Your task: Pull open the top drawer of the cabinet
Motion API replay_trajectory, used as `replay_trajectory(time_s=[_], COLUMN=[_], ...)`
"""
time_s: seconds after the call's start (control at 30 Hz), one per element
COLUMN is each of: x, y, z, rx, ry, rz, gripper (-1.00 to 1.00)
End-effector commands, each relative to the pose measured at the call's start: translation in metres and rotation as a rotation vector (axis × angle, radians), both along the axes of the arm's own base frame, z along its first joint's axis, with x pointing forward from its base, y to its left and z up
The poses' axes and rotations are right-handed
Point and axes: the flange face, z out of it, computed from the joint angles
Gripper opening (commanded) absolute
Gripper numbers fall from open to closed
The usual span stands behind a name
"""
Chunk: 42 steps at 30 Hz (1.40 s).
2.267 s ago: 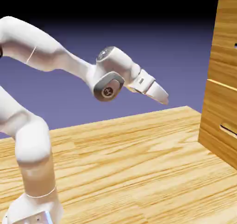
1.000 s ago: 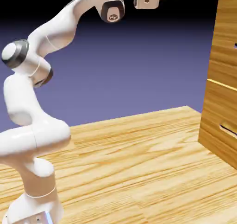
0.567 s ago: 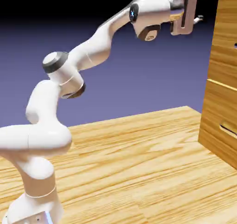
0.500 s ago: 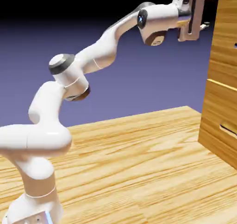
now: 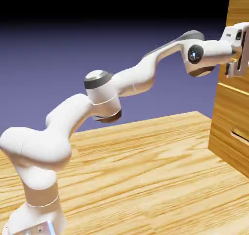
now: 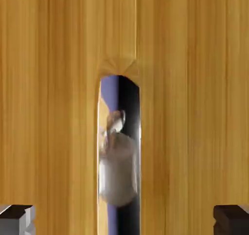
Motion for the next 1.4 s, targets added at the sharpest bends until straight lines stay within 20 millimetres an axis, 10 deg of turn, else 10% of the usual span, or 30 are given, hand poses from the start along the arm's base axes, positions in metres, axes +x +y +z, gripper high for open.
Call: replay_trajectory(time_s=[0.0, 0.07, 0.1, 0.63, 1.23, 1.27, 1.37], x=[0.005, 0.013, 0.013, -0.070, -0.235, -0.235, -0.259], y=[0.000, -0.001, -0.001, -0.001, -0.001, -0.001, 0.000], z=[-0.001, -0.003, -0.003, -0.003, -0.003, -0.003, -0.002], rx=[0.000, 0.002, 0.002, 0.002, 0.002, 0.002, 0.000], ry=[0.000, 0.001, 0.001, 0.001, 0.001, 0.001, 0.001], rz=[0.000, 0.001, 0.001, 0.001, 0.001, 0.001, 0.000], gripper=[0.00, 0.00, -1.00, -1.00, -1.00, 1.00, 1.00])
